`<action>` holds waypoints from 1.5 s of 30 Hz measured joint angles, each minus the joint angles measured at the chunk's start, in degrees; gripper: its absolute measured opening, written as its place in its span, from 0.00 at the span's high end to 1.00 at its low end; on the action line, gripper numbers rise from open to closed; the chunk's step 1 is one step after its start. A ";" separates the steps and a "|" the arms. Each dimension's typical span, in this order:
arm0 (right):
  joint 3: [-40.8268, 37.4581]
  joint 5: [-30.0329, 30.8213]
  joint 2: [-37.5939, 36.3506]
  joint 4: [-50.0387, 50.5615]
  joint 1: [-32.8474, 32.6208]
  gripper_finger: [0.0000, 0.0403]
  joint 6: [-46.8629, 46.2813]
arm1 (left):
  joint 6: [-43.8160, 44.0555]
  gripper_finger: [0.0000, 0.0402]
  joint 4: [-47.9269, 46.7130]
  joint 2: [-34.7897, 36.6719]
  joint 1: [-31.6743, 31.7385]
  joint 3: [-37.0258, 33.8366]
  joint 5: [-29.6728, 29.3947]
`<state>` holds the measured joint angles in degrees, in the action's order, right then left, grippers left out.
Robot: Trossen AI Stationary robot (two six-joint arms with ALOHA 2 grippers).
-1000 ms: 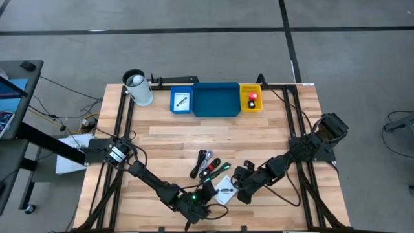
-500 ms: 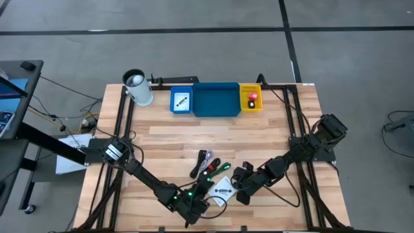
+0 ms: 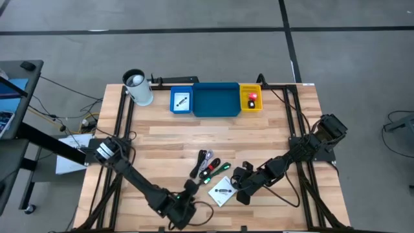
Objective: Pick and place items into bin
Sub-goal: Put the card reader box into the blue basket
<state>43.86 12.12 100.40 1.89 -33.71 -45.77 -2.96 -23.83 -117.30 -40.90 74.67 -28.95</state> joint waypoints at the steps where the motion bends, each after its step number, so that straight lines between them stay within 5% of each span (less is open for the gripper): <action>1: 0.00 0.00 0.00 0.00 0.00 1.00 0.21 | -0.08 1.00 0.69 0.00 -0.33 0.00 -0.37; 9: 0.00 -0.13 0.00 -0.04 0.11 1.00 0.66 | -6.43 0.89 4.95 -1.56 0.01 -0.08 1.73; 22: 0.00 -0.02 0.00 -0.04 0.09 1.00 1.13 | -14.39 0.62 13.78 -2.96 0.65 -1.77 -5.59; 45: -0.04 0.24 0.00 -0.02 0.09 1.00 4.21 | -20.08 0.60 17.33 -3.82 1.40 -1.77 -7.50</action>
<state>43.81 12.36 100.40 1.87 -33.63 -41.56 -23.04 -6.50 -121.12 -39.50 72.90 -36.45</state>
